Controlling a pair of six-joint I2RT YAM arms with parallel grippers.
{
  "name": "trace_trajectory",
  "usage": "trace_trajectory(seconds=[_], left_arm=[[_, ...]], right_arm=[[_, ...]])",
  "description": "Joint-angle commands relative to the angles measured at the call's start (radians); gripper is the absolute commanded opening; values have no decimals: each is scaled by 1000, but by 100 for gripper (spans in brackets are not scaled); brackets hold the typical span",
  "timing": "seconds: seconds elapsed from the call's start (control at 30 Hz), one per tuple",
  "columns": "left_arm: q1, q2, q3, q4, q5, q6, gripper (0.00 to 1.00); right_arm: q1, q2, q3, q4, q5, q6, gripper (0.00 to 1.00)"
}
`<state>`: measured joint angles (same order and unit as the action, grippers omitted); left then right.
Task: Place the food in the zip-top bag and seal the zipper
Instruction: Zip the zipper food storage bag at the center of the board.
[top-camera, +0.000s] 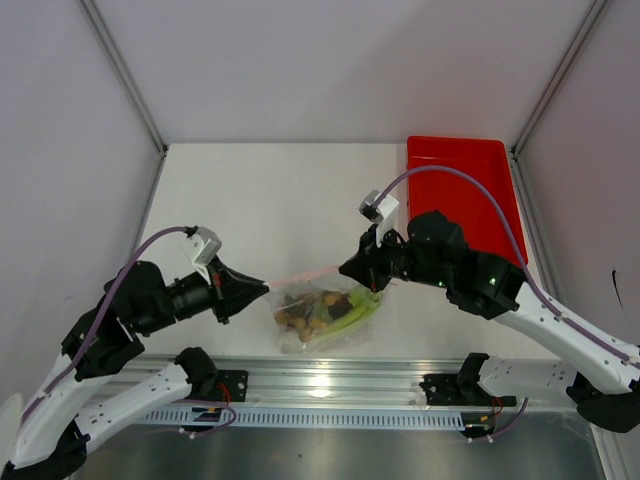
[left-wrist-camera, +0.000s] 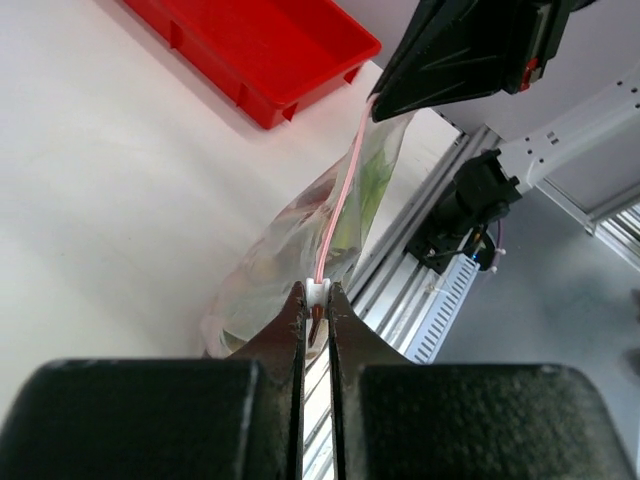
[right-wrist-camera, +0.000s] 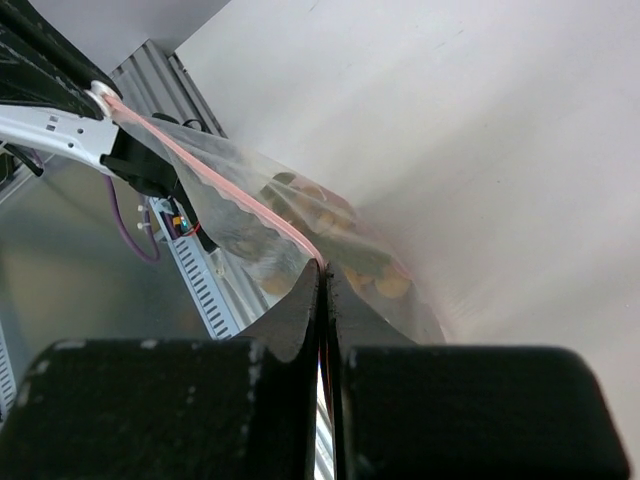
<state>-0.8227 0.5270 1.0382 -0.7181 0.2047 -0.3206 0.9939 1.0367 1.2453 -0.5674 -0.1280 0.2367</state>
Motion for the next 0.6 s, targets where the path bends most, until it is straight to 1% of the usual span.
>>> trace_trajectory(seconds=[0.0, 0.27, 0.37, 0.4, 0.47, 0.53, 0.57], left_arm=[[-6, -45, -6, -23, -99, -26, 7], [-6, -104, -41, -35, -189, -55, 7], [-7, -111, -49, -40, -199, -57, 7], [-6, -111, -53, -44, -232, -58, 6], [-7, -110, -55, -46, -237, -57, 7], [-6, -105, -64, -41, -240, -55, 19], [-6, -104, -64, -38, -240, -57, 28]], right_arm=[[-11, -15, -1, 27, 65, 3, 0], [-11, 14, 5, 41, 59, -4, 0], [-11, 22, 5, 49, 59, -2, 0], [-11, 22, 3, 55, 57, -2, 0], [-11, 34, 5, 61, 47, -2, 0], [-11, 48, 9, 73, 41, -2, 0], [-11, 65, 14, 78, 31, -4, 0]])
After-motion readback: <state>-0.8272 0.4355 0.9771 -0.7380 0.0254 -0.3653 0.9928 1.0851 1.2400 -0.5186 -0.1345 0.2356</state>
